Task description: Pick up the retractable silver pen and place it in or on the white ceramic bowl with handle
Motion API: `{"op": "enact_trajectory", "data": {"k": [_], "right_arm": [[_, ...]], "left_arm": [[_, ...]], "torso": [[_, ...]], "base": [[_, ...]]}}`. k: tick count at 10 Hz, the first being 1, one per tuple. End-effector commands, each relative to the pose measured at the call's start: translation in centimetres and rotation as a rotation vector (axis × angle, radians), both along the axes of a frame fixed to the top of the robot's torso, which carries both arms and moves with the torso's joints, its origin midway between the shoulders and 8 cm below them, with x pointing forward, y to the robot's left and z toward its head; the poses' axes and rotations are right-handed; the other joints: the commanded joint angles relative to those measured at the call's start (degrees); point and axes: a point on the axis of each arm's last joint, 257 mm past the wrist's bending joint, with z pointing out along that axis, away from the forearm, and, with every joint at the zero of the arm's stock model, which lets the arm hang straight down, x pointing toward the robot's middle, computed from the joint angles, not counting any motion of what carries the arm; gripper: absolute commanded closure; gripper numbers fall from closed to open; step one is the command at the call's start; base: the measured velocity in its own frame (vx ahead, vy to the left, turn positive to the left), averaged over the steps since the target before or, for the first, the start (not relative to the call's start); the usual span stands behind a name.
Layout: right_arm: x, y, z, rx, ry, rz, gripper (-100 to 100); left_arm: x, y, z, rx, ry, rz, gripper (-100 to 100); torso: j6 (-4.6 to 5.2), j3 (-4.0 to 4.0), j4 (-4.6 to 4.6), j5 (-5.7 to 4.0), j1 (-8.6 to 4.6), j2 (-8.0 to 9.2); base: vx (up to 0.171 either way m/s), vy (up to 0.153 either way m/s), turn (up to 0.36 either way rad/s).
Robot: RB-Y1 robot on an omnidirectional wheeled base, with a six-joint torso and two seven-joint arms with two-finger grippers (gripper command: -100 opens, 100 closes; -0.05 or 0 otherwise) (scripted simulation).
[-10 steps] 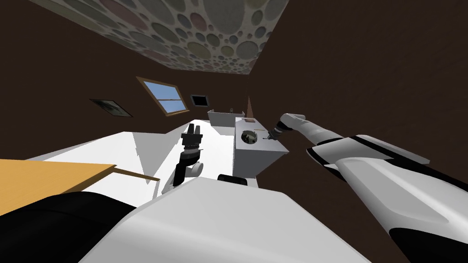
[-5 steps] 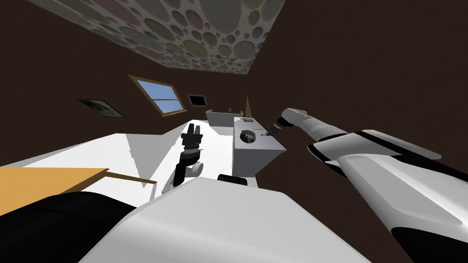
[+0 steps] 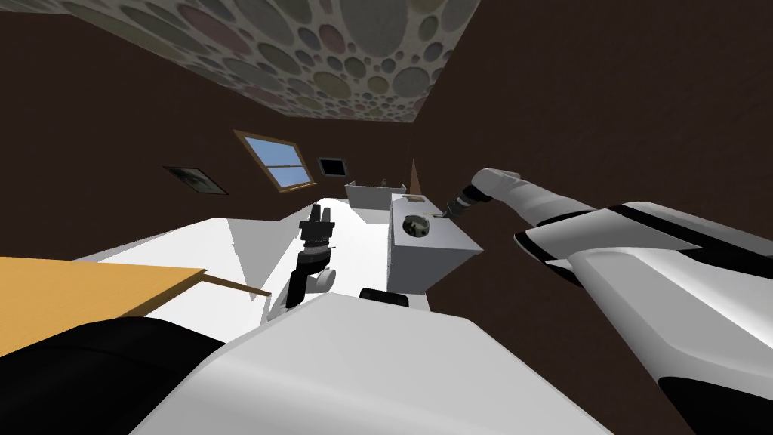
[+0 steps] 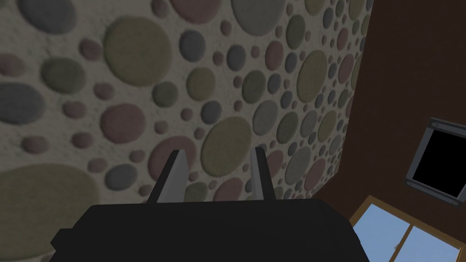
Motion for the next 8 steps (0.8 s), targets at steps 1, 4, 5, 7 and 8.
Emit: {"op": "enact_trajectory", "data": {"k": [1,4,5,7,8], "right_arm": [[0.3,-0.6,1.4,-0.011,-0.021,-0.015,100],[0.2,-2.2,4.2,-0.040,-0.048,-0.047,100],[-0.2,-2.9,5.5,-0.054,-0.049,-0.062,100],[-1.0,-3.6,6.5,-0.066,-0.034,-0.075,100],[-1.6,-3.8,6.8,-0.070,-0.018,-0.080,100]], "left_arm": [[0.0,0.0,0.0,0.000,0.000,0.000,0],[0.0,0.0,0.0,0.000,0.000,0.000,0],[0.0,0.0,0.0,0.000,0.000,0.000,0],[0.0,0.0,0.0,0.000,0.000,0.000,0],[0.0,0.0,0.0,0.000,0.000,0.000,0]], "torso": [[0.00,0.00,0.00,0.00,0.00,0.00],[-0.06,0.02,0.00,0.08,0.25,0.03],[-0.05,0.02,0.00,0.07,0.17,0.03],[-0.01,0.01,-0.02,0.03,0.07,0.04],[-0.05,0.03,0.00,0.06,0.07,0.05]], "base": [[-0.025,0.121,0.148],[-0.026,0.133,0.157],[-0.008,0.124,0.161],[-0.014,0.104,0.121],[-0.017,0.112,0.129]]}}
